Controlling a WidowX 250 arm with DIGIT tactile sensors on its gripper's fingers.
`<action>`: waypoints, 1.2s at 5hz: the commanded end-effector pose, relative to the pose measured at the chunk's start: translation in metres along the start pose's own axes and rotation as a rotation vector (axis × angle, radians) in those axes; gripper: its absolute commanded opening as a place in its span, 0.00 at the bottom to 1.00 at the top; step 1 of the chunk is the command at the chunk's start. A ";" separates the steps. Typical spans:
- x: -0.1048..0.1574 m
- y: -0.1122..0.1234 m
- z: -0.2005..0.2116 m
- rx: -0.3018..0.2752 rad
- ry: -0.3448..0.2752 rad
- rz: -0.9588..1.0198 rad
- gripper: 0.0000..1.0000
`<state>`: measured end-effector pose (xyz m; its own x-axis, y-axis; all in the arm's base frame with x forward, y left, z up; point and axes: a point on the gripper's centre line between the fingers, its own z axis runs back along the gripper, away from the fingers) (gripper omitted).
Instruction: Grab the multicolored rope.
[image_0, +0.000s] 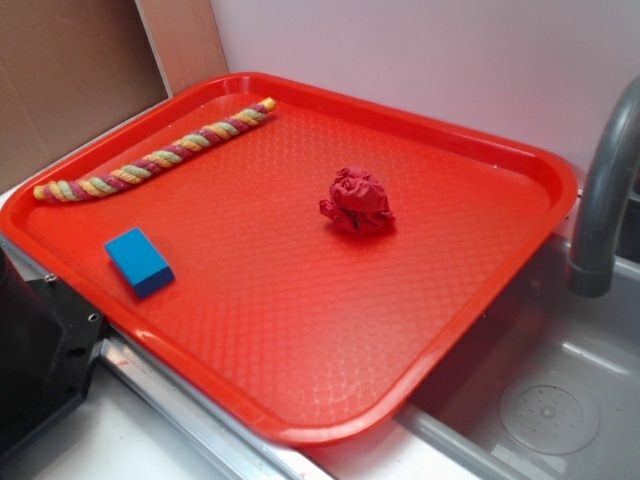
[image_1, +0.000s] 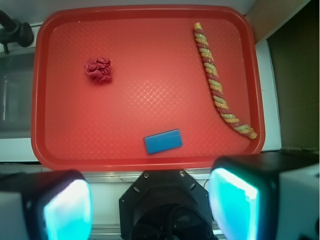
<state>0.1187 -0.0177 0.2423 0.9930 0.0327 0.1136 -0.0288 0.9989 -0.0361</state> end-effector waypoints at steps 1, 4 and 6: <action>0.000 0.000 0.000 0.000 0.000 0.000 1.00; 0.037 0.056 -0.067 0.148 0.044 0.094 1.00; 0.058 0.104 -0.123 0.186 0.057 -0.041 1.00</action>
<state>0.1852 0.0813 0.1156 0.9995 0.0030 0.0318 -0.0075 0.9898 0.1426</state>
